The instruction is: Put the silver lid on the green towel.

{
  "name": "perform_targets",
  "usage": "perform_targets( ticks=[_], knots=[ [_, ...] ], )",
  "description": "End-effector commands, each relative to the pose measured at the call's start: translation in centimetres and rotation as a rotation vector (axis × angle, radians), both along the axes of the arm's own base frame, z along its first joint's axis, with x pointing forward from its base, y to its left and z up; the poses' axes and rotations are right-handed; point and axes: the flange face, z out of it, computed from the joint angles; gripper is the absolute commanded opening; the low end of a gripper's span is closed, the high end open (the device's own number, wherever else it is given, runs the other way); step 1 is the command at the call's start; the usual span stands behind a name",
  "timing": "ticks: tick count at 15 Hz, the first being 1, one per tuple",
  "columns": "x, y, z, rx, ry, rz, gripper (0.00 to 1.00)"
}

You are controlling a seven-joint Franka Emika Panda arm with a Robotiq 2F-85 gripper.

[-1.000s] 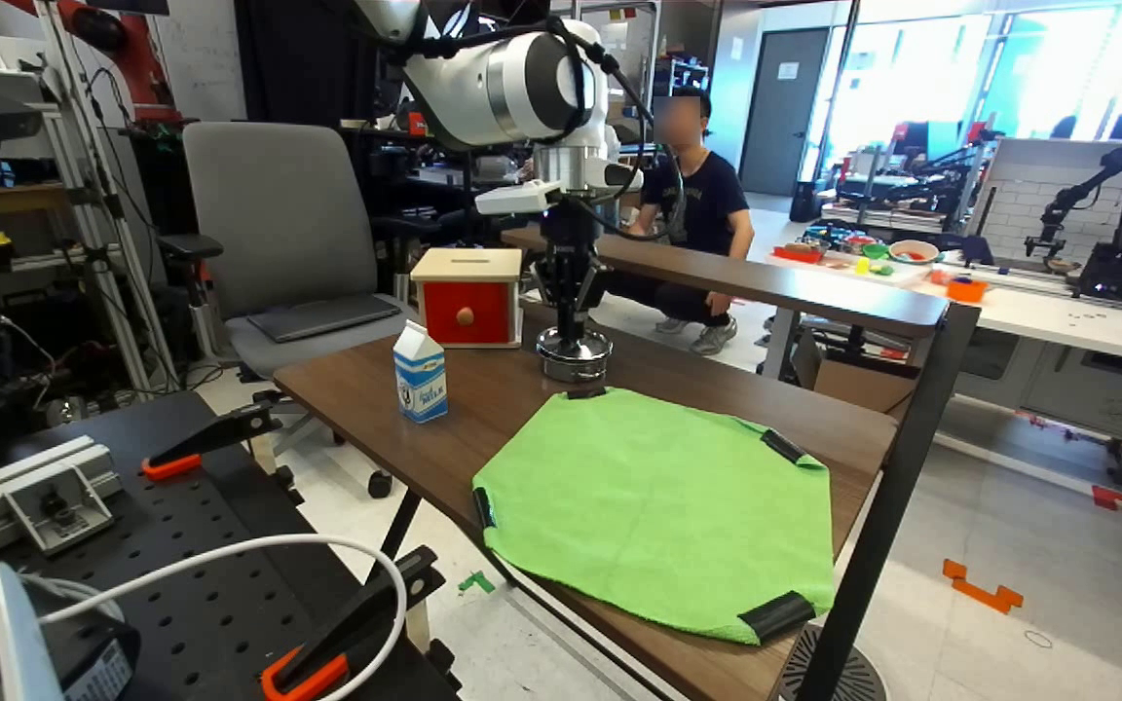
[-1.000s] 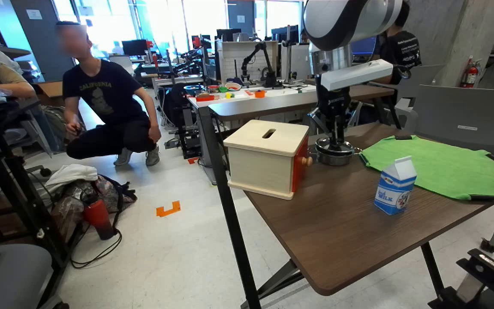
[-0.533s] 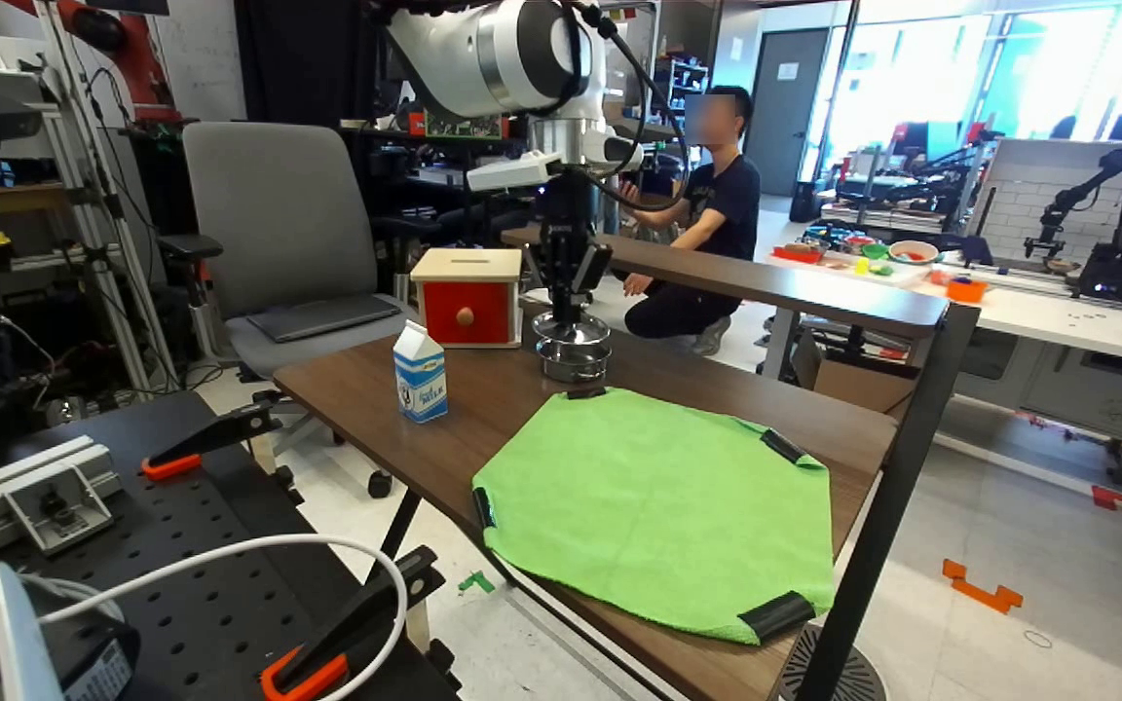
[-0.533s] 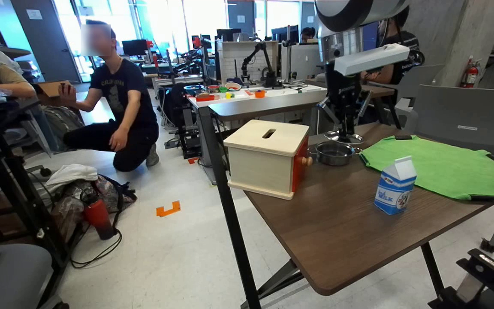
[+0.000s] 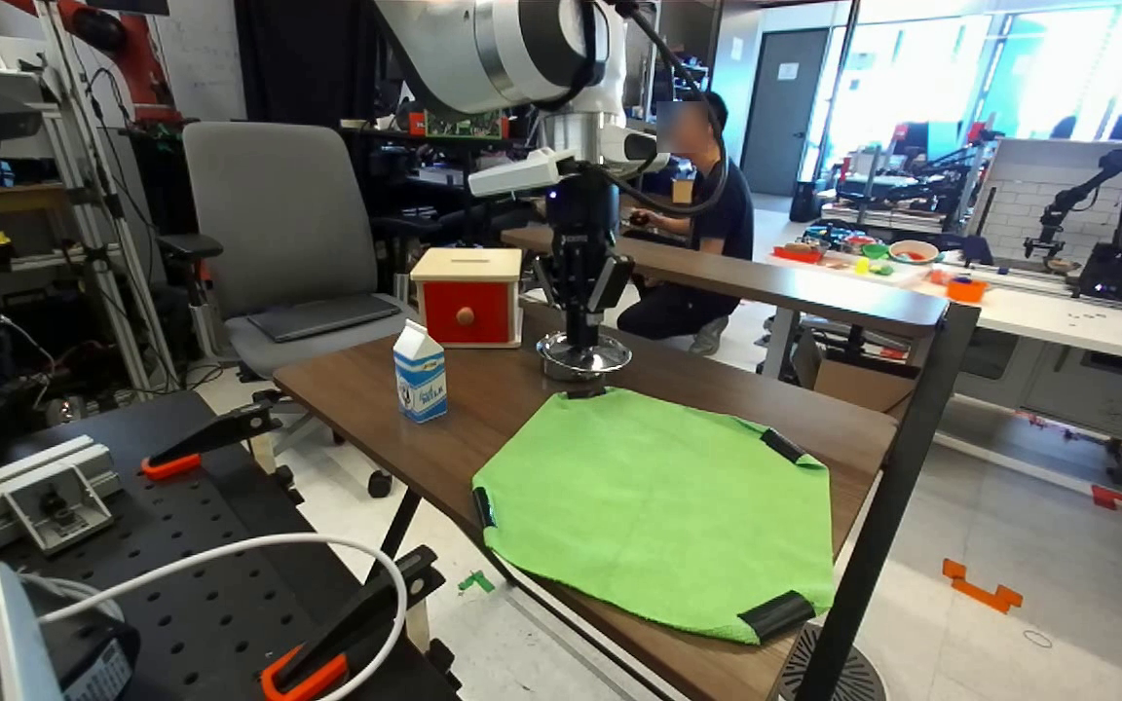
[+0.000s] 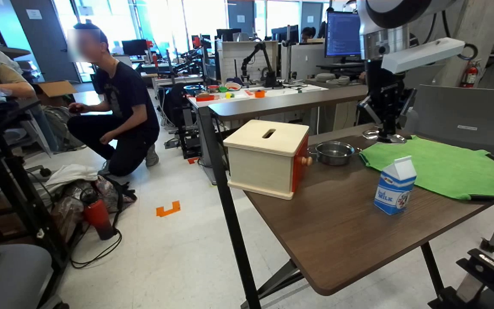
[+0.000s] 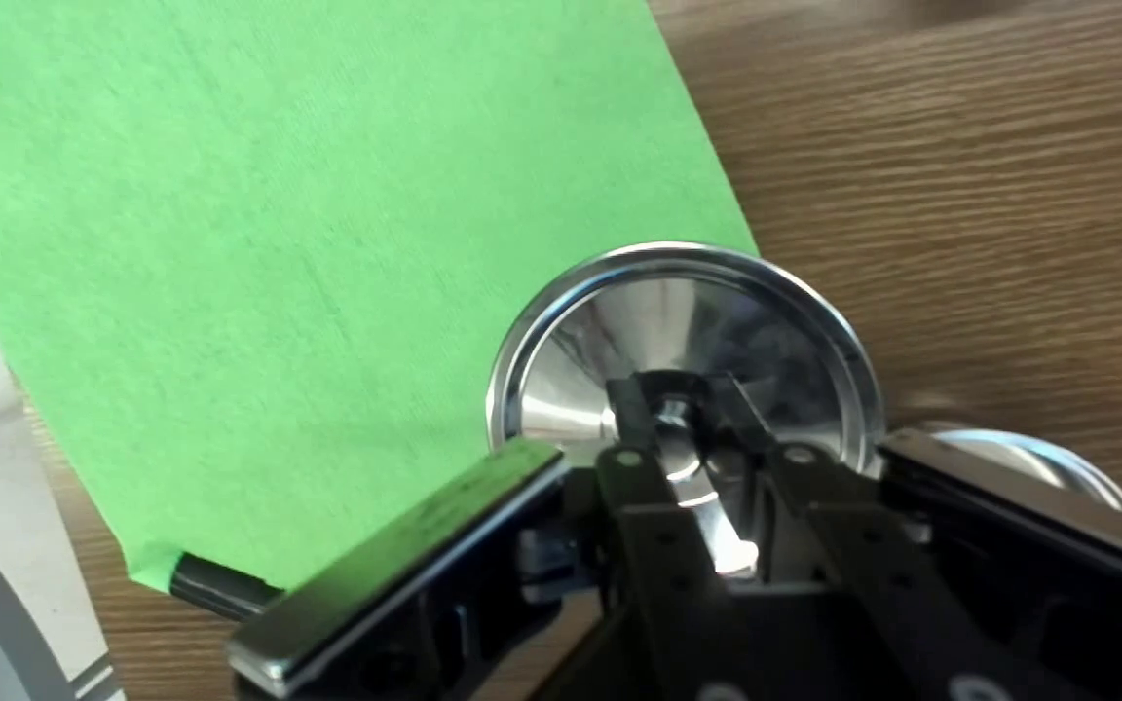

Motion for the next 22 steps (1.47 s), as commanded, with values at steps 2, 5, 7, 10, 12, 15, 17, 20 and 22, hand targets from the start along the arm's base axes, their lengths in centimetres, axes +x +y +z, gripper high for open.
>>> perform_targets(
  ticks=[2,5,7,10,12,15,17,20,22],
  knots=[
    [-4.0,-4.7,1.3,-0.023,-0.01,-0.036,0.05],
    [-5.5,-7.1,0.2,-0.058,0.003,-0.072,0.05],
    [-6.1,-8.3,-0.7,-0.083,0.009,-0.096,0.05],
    [-6.5,-9.2,-2.2,-0.115,0.02,-0.144,0.05],
    [-6.5,-9.3,-2.9,-0.119,0.028,-0.186,0.05],
    [-6.5,-9.1,-3.9,-0.127,0.031,-0.229,0.05],
    [-6.7,-9.0,-4.7,-0.137,0.039,-0.24,0.05],
    [-6.9,-8.8,-5.9,-0.147,0.057,-0.259,0.05],
    [-7.0,-8.6,-6.3,-0.148,0.065,-0.268,0.05]
  ],
)
